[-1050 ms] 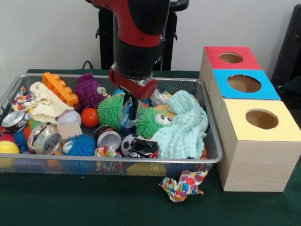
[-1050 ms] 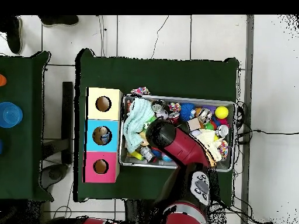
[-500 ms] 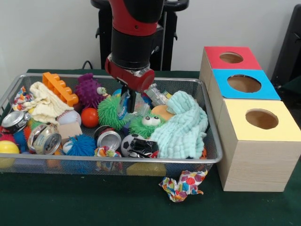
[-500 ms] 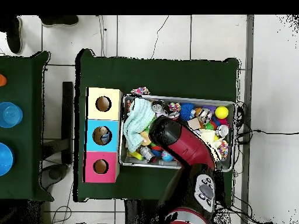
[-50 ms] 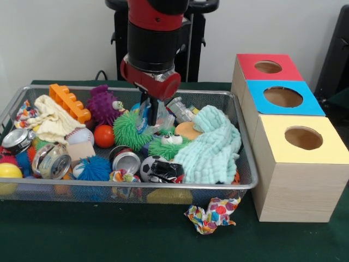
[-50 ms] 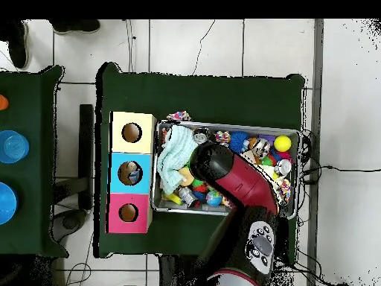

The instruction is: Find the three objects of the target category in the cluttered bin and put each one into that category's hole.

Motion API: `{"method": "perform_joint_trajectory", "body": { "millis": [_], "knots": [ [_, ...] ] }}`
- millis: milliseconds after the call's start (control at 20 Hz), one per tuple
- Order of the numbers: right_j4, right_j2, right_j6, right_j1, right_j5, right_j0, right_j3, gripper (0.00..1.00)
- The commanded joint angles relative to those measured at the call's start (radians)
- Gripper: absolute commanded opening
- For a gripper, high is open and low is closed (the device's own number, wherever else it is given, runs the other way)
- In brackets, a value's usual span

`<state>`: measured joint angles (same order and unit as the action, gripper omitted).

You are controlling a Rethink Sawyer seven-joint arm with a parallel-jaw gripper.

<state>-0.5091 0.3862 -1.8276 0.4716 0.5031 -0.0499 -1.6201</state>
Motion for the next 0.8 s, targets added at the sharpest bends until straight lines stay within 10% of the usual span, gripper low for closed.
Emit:
{"method": "perform_joint_trajectory", "body": {
  "millis": [50,800],
  "knots": [
    [-0.046,-0.012,-0.346,0.012,0.153,0.038,0.066,0.0],
    [-0.04,0.037,-0.503,0.015,0.206,0.123,0.074,0.0]
  ]
}}
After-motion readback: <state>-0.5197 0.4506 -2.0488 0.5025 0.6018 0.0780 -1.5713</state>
